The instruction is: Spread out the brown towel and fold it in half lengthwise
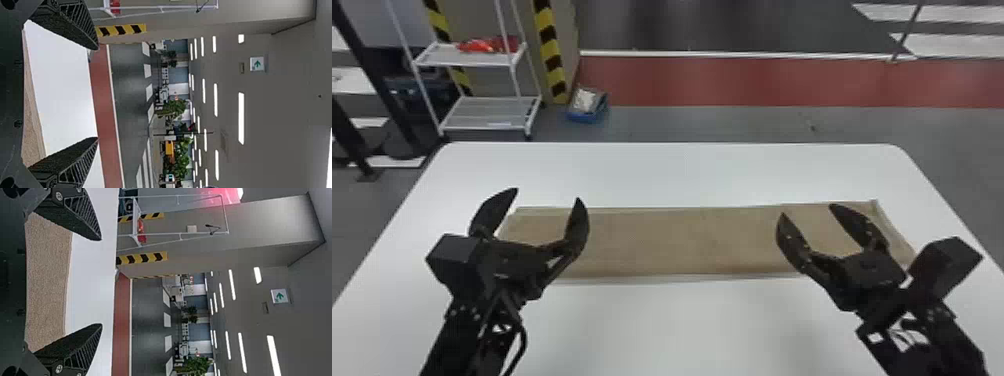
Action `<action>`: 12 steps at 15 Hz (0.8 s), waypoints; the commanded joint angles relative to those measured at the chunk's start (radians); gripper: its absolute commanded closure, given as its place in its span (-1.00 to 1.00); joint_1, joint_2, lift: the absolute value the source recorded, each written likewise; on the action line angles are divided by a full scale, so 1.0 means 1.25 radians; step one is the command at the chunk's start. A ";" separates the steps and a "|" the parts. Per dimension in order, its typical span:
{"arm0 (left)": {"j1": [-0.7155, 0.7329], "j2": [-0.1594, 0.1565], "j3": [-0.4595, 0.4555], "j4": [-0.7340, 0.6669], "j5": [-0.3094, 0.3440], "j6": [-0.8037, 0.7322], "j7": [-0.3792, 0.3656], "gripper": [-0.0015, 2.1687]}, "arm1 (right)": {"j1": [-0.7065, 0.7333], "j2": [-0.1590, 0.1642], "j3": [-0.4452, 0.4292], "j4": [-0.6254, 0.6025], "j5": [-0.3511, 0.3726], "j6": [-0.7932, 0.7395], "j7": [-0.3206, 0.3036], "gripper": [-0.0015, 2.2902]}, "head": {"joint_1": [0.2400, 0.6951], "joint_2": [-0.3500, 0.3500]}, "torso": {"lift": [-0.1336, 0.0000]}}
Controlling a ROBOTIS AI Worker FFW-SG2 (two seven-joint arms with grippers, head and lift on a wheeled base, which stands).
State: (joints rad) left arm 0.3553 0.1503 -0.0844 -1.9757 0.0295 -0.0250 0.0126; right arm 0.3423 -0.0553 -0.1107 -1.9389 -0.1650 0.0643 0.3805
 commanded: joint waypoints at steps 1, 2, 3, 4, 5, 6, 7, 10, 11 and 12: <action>0.003 0.000 0.000 0.000 0.000 0.000 0.000 -0.93 | 0.005 0.000 -0.001 -0.012 -0.001 0.000 0.000 -0.90 | 1.00 -0.05 | -0.87; 0.004 0.000 -0.001 0.000 0.000 0.000 0.000 -0.93 | 0.007 0.000 -0.001 -0.015 -0.001 0.000 0.000 -0.90 | 1.00 -0.05 | -0.87; 0.005 0.000 -0.001 -0.001 0.000 0.000 0.001 -0.93 | 0.008 0.000 -0.001 -0.016 -0.001 0.000 0.000 -0.90 | 1.00 -0.05 | -0.87; 0.009 0.000 -0.001 -0.002 0.000 0.000 0.001 -0.93 | 0.011 0.000 -0.001 -0.016 -0.001 0.000 0.000 -0.90 | 1.00 -0.05 | -0.87; 0.013 0.000 -0.001 -0.005 0.000 0.000 0.001 -0.93 | 0.013 0.000 -0.003 -0.016 -0.001 0.000 0.000 -0.90 | 1.00 -0.06 | -0.87; 0.019 0.000 -0.001 -0.009 0.000 0.000 0.001 -0.93 | 0.019 0.000 -0.005 -0.018 -0.003 -0.003 0.000 -0.90 | 1.00 -0.06 | -0.87; 0.024 0.000 -0.001 -0.011 0.000 0.000 0.001 -0.93 | 0.024 0.000 -0.006 -0.025 -0.007 -0.008 0.000 -0.90 | 1.00 -0.06 | -0.87; 0.034 -0.001 -0.001 -0.023 0.000 0.000 0.001 -0.93 | 0.039 0.000 -0.008 -0.042 -0.007 -0.008 0.000 -0.90 | 1.00 -0.07 | -0.87; 0.039 -0.001 -0.002 -0.032 0.000 0.000 0.001 -0.93 | 0.045 0.000 -0.010 -0.047 -0.007 -0.008 0.000 -0.90 | 1.00 -0.07 | -0.87; 0.043 -0.001 -0.002 -0.039 0.000 0.000 0.001 -0.93 | 0.049 -0.001 -0.011 -0.052 -0.007 -0.008 0.001 -0.90 | 1.00 -0.07 | -0.87</action>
State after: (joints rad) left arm 0.4006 0.1490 -0.0868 -2.0113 0.0291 -0.0252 0.0138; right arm 0.3951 -0.0561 -0.1219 -1.9943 -0.1733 0.0546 0.3812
